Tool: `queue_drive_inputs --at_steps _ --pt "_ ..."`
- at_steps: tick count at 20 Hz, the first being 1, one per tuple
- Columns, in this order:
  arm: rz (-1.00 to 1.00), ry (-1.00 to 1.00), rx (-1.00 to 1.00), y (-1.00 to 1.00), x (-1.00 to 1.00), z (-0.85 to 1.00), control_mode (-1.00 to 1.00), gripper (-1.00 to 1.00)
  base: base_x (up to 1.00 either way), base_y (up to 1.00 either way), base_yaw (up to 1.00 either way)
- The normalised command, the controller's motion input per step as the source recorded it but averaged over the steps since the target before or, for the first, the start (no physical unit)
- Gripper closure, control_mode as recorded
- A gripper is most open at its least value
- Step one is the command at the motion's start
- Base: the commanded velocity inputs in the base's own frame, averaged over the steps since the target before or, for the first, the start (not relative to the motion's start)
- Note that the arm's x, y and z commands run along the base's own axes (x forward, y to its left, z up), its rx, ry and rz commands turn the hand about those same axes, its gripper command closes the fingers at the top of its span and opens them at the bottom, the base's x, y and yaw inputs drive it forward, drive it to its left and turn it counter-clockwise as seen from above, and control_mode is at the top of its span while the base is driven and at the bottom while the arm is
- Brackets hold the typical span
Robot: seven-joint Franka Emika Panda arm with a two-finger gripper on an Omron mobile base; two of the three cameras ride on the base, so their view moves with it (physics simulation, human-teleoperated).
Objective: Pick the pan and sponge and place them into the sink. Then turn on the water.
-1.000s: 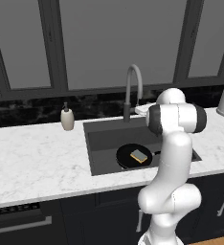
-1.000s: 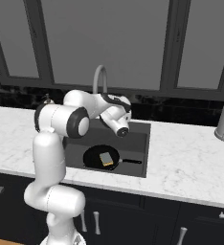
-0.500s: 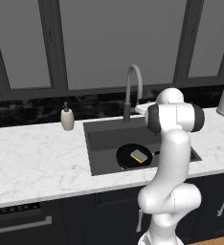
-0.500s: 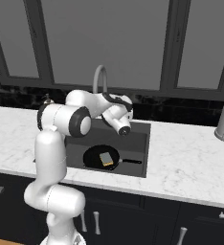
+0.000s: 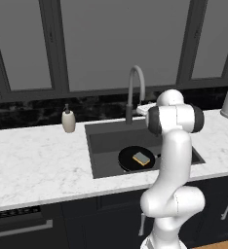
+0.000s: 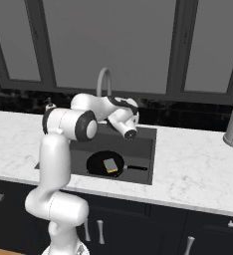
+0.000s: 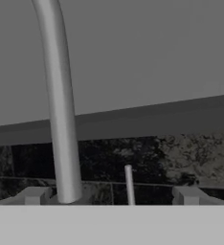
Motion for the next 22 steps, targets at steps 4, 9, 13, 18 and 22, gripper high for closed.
queue_drive_inputs --at_steps 4,9,13,18,22 --pt "0.00 0.00 0.00 0.00 0.12 -0.18 -1.00 -1.00 0.00 0.00 0.00" --pt "0.00 0.00 0.00 0.01 0.20 -0.13 -1.00 -1.00 0.00 0.00 0.00" --pt "0.00 0.01 0.00 0.00 0.34 -0.01 -1.00 -1.00 0.00 0.00 0.00" --pt "0.00 0.02 0.00 0.00 0.28 -0.05 -1.00 -1.00 0.00 0.00 0.00" --pt "0.00 0.02 0.00 0.00 0.11 -0.13 -1.00 -1.00 0.00 0.00 0.00"
